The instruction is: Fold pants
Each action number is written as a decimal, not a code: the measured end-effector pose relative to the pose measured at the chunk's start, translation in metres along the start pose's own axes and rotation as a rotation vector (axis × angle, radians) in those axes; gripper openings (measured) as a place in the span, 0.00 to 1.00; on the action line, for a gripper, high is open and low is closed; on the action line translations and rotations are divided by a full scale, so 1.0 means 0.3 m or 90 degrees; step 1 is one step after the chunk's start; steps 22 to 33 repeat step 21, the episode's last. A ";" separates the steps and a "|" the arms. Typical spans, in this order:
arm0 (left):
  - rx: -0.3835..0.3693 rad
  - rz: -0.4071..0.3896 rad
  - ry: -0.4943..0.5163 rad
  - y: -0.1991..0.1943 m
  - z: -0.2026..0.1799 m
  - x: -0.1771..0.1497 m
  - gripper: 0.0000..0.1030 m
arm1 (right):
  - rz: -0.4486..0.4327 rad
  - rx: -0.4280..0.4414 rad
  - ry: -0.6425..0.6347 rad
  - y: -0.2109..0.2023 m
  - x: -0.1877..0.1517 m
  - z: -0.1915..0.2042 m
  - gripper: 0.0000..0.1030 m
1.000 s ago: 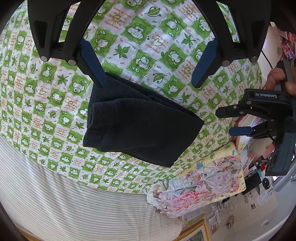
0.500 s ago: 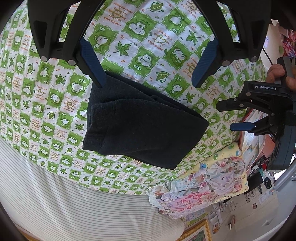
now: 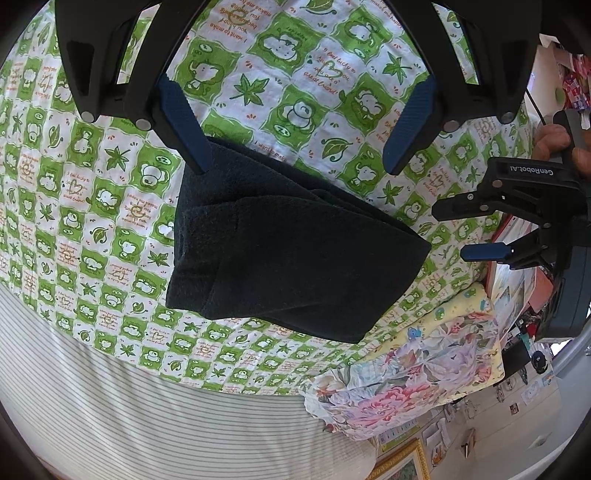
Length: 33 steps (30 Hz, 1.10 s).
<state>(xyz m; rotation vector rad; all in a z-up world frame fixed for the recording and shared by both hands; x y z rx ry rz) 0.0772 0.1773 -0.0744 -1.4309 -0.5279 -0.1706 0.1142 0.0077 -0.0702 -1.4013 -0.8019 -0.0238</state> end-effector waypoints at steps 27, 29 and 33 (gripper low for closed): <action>-0.008 0.011 -0.020 0.050 0.004 0.047 0.81 | 0.006 0.002 0.031 0.034 0.017 -0.056 0.91; -0.008 0.011 -0.020 0.050 0.004 0.047 0.81 | 0.006 0.002 0.031 0.034 0.017 -0.056 0.91; -0.008 0.011 -0.020 0.050 0.004 0.047 0.81 | 0.006 0.002 0.031 0.034 0.017 -0.056 0.91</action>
Point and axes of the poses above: each gripper's, at about its wrist camera, not at the fingertips, and y roughly the way its jaws point, z to its left, x to its top, the point moved 3 cm from there along y, roughly the way its jaws point, and after that the axes turned 6 degrees about z, right-handed, at the moved point
